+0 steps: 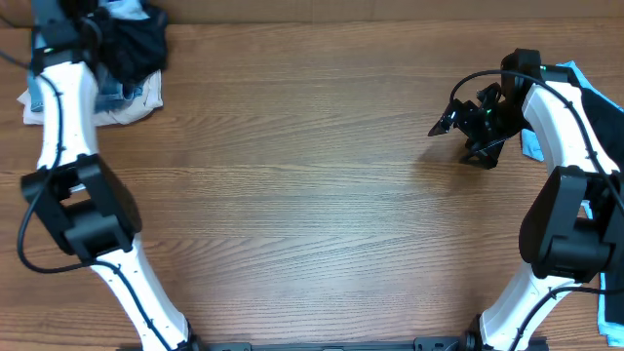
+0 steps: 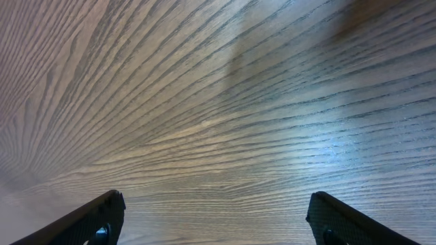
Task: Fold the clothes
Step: 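Lower the bundle onto the denim stack and release with the left gripper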
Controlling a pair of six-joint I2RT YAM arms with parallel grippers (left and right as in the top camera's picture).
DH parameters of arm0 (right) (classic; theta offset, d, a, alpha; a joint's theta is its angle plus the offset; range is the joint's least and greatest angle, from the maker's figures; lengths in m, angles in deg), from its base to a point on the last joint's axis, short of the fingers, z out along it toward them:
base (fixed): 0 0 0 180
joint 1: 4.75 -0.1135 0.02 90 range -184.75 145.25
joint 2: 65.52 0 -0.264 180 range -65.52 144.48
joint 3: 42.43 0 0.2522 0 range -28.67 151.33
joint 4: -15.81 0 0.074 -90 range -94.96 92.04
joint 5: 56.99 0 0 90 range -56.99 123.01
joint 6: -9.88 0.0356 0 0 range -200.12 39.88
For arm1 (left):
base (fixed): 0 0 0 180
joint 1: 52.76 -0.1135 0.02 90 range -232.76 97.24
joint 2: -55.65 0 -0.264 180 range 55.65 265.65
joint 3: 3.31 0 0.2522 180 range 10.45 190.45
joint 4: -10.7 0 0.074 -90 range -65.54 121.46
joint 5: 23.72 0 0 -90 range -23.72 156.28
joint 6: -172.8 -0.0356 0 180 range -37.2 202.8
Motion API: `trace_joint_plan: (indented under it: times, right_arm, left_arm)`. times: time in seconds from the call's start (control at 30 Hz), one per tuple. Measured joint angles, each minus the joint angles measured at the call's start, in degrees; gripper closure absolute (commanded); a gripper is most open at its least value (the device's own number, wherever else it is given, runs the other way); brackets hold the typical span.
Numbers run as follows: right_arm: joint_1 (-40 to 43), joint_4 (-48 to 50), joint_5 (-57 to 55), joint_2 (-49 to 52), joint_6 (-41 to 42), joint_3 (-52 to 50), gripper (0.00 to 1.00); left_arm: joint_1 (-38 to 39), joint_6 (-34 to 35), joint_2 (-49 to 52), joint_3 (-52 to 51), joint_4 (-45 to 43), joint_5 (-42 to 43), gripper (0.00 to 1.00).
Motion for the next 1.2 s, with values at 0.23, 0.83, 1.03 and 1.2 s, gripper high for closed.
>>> trace_joint_plan:
  times: [0.23,0.83,1.03,1.2]
  right_arm:
    - [0.0,0.5,-0.02,0.0,0.04,0.0,0.1]
    - [0.0,0.52,0.0,0.0,0.22,0.0,0.09]
    - [0.0,0.57,0.0,0.0,0.24,0.0,0.09]
    - [0.0,0.57,0.0,0.0,0.24,0.0,0.09]
  left_arm:
    - [-4.57,1.27,0.0,0.83,0.24,0.44,0.85]
    - [-8.39,4.28,4.48,1.16,6.73,1.44,0.76]
    - [-8.52,8.02,6.38,1.16,9.55,3.69,0.36]
    - [-7.98,9.75,6.38,1.18,11.34,4.55,0.23]
